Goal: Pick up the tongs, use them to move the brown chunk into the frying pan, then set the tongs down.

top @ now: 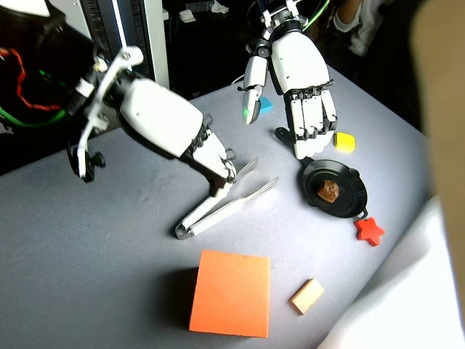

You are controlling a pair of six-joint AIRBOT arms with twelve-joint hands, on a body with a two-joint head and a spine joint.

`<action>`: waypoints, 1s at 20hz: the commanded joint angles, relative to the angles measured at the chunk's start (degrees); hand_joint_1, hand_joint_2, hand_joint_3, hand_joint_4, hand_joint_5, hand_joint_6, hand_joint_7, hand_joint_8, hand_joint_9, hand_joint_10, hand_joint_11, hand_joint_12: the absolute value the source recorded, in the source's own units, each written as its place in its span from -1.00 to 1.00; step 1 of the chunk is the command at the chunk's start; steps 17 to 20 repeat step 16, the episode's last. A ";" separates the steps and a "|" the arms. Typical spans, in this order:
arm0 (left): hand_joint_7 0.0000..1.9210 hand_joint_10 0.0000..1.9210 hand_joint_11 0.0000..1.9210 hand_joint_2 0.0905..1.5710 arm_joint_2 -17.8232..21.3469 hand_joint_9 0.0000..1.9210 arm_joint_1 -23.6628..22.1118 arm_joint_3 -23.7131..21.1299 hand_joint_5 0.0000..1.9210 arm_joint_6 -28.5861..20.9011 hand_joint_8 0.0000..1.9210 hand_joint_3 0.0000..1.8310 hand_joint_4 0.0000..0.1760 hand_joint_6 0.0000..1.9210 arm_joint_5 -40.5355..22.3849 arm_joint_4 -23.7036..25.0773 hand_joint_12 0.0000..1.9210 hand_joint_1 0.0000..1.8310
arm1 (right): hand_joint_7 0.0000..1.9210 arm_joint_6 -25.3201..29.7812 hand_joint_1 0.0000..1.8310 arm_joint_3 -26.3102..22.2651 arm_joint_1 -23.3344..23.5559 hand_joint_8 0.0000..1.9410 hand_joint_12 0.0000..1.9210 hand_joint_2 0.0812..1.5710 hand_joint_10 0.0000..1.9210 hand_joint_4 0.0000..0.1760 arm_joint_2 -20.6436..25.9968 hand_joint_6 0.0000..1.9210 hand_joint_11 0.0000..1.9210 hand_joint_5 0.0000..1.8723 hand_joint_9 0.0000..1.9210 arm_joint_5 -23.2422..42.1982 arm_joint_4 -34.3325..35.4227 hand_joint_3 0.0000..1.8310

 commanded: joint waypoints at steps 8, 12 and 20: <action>0.01 0.95 -0.10 0.75 0.45 -0.06 -0.57 0.14 -0.07 -0.08 0.70 -0.99 -1.00 0.52 -2.05 6.37 1.00 -0.61 | 0.32 -0.31 -0.44 -6.04 1.99 0.69 1.00 0.80 0.99 -1.00 9.21 0.65 0.20 0.21 0.24 3.43 2.79 -0.95; -0.01 1.00 0.08 0.87 0.44 0.03 -0.67 0.02 -0.08 -0.07 0.95 -0.98 -1.00 0.91 -2.05 6.41 1.00 -0.54 | 0.31 -0.48 -0.48 -6.27 3.67 0.90 1.00 0.91 1.00 -1.00 11.05 0.79 0.38 0.21 0.31 1.39 4.27 -0.92; 0.01 1.00 0.05 0.89 0.44 0.02 -0.44 0.04 -0.07 0.03 0.92 -0.99 -1.00 0.88 -2.05 6.41 1.00 -0.53 | 0.32 -0.26 -0.52 -6.21 3.68 0.92 1.00 0.92 1.00 -1.00 12.69 0.81 0.42 0.21 0.34 -3.09 4.27 -0.90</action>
